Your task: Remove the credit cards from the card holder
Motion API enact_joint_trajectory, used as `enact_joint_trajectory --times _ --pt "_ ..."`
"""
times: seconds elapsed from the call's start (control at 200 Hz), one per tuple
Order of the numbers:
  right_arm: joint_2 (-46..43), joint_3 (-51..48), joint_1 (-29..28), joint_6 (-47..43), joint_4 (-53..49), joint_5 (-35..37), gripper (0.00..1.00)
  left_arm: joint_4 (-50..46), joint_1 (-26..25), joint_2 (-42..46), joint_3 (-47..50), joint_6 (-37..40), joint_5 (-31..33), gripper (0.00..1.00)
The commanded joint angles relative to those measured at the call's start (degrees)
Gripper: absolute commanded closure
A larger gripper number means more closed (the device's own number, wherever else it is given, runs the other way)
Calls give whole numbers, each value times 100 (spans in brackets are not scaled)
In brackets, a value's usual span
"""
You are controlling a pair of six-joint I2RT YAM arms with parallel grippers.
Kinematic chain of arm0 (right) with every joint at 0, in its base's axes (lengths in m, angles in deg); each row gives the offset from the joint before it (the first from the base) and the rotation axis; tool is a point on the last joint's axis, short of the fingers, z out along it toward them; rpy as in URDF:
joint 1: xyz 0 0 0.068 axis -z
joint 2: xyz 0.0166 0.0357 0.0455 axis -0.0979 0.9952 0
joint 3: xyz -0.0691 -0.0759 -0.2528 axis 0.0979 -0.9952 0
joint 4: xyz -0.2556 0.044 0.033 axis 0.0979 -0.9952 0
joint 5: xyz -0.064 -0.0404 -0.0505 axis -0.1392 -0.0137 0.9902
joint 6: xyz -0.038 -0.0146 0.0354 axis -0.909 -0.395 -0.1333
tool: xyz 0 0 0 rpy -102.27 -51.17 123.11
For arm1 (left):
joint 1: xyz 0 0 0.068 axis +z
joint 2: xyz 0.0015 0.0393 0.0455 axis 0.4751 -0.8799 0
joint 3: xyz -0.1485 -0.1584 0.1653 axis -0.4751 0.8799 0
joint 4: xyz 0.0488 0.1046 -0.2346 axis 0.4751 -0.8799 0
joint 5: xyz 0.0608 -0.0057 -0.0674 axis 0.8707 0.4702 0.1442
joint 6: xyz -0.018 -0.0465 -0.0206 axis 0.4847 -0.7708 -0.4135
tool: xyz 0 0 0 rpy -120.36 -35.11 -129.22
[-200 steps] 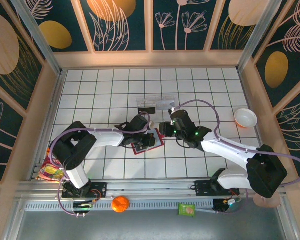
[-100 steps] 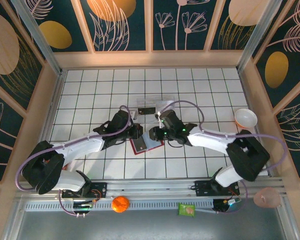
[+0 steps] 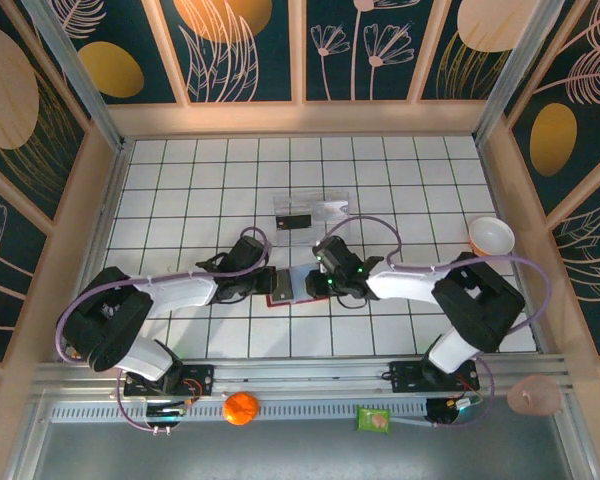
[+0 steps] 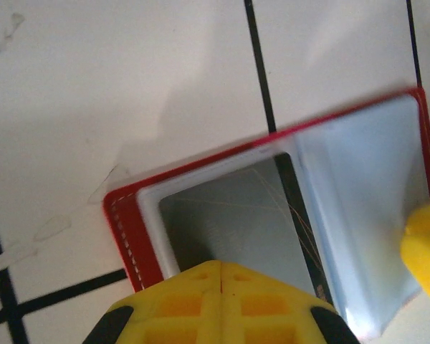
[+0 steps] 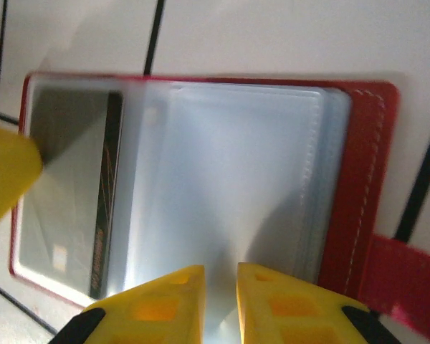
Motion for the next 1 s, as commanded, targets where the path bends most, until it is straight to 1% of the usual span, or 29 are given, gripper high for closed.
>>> enact_joint_trajectory --times 0.0,0.1,0.24,0.28,0.32,0.365,0.42,0.455,0.52,0.56,0.626,0.706,0.996 --pt "-331 -378 -175 460 -444 431 80 -77 62 -213 -130 216 129 100" --pt "-550 -334 -224 415 -378 625 77 -18 71 -70 -154 235 90 100" --pt "-863 105 -243 -189 -279 647 69 -42 71 215 -95 197 -20 100" --pt "-874 221 -216 -357 -134 351 65 -49 72 293 -47 166 -12 100" --pt "-784 327 -151 -438 52 -117 62 -43 74 342 1 134 -5 100" --pt "-569 466 -74 -409 246 -717 61 -21 74 372 62 69 -16 100" --pt "-251 633 -59 -310 454 -1242 61 17 71 422 153 -13 -14 100" --pt "-36 726 -56 -232 571 -1512 61 49 74 476 209 -53 5 100" --pt "286 831 -42 -47 714 -1723 61 43 68 629 289 -102 141 100" --pt "432 877 -37 52 750 -1714 61 16 75 739 329 -124 256 100" --pt "603 909 -24 193 779 -1683 62 19 69 920 397 -144 382 96" --pt "742 926 -23 354 781 -1610 63 11 69 1029 439 -149 458 94" --pt "968 961 -50 707 512 -1054 66 125 68 1145 580 -139 406 93"
